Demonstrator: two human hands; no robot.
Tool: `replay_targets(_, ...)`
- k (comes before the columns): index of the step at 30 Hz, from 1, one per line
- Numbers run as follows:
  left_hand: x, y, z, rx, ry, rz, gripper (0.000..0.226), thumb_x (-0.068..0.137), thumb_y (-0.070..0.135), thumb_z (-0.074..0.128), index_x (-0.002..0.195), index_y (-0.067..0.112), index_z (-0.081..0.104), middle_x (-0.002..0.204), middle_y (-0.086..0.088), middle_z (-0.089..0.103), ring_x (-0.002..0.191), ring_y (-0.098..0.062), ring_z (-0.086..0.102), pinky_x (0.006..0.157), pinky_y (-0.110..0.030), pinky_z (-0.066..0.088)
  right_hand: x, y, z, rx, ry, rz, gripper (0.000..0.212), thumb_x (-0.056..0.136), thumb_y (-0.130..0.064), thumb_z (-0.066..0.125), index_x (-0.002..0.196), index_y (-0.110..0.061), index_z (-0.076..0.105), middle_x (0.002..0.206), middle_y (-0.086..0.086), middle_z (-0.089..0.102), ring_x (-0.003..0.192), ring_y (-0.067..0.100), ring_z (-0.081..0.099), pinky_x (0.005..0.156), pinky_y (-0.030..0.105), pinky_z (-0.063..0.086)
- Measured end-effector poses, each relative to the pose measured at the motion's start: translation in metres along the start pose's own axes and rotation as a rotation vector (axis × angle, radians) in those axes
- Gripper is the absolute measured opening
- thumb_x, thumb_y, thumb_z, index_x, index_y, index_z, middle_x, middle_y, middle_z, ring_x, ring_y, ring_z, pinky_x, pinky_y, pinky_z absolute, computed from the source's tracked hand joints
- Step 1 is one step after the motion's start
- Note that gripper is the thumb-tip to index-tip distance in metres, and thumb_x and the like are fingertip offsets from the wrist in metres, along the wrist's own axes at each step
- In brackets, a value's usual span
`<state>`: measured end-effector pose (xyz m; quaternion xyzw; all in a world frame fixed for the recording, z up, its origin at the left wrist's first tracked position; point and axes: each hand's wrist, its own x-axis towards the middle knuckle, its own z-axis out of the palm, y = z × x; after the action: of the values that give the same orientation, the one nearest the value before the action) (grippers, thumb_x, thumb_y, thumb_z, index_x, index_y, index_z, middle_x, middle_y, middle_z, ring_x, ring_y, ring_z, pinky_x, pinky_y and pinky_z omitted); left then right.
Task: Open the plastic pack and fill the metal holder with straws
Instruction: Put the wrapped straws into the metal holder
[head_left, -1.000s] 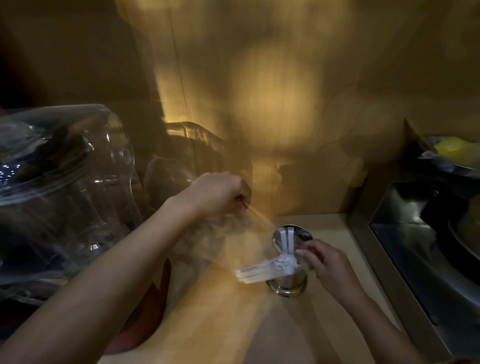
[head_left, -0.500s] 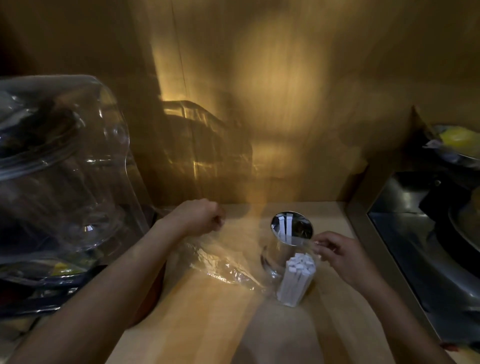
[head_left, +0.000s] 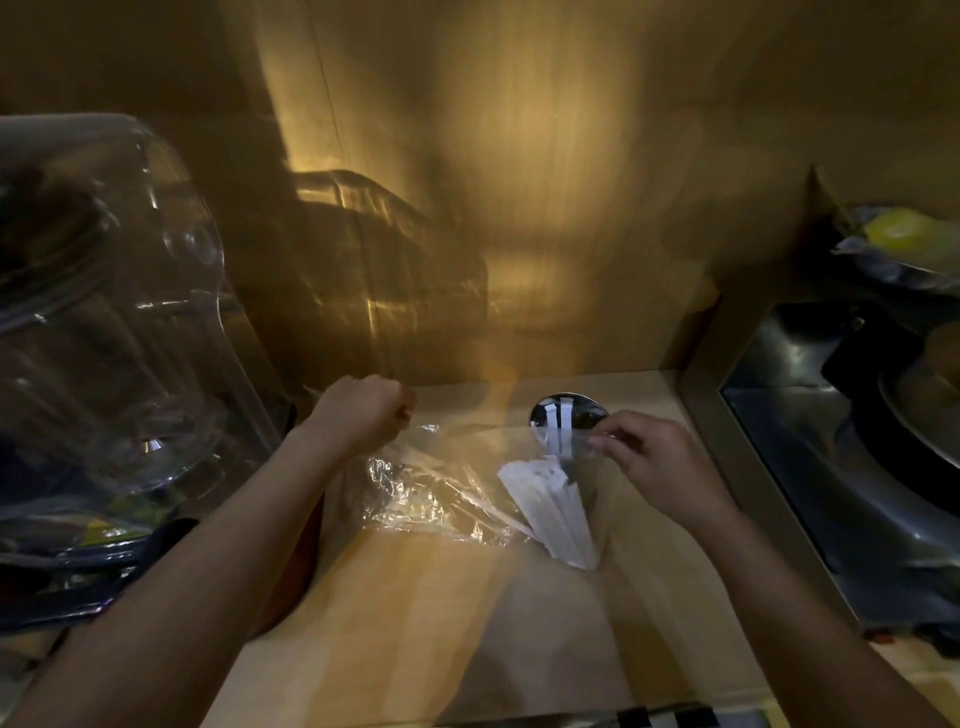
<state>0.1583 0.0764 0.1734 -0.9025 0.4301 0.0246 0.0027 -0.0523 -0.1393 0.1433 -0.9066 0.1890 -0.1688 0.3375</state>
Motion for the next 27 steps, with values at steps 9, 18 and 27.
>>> replay_targets(9,-0.003,0.001,-0.006,-0.116,0.039,0.015,0.014,0.089,0.023,0.057,0.096,0.016,0.066,0.103,-0.005,0.071,0.096,-0.025,0.065,0.08,-0.037,0.051,-0.007,0.026,-0.012,0.053,0.174,0.038,0.008,0.08,-0.013,0.066,0.079,-0.02,0.068,0.067,-0.012,0.063,0.06,0.003,0.058,0.057,0.02,0.045)
replay_targets(18,-0.006,0.022,-0.023,0.026,0.103,0.123,0.017,0.088,0.024,0.053,0.097,0.024,0.068,0.103,-0.004,0.071,0.099,-0.026,0.062,0.086,-0.033,0.042,-0.018,0.041,-0.019,0.087,0.263,0.145,0.021,0.082,-0.022,0.063,0.074,-0.041,0.059,0.073,-0.012,0.064,0.067,0.004,0.059,0.059,0.026,0.05)
replay_targets(27,0.01,0.017,-0.019,0.217,0.103,0.058,0.021,0.091,0.024,0.05,0.11,0.025,0.06,0.109,-0.006,0.069,0.104,-0.024,0.062,0.1,-0.038,0.035,-0.02,0.041,-0.017,0.107,0.242,0.072,0.026,0.077,-0.019,0.068,0.073,-0.043,0.059,0.072,-0.017,0.063,0.075,-0.009,0.059,0.056,0.011,0.047)
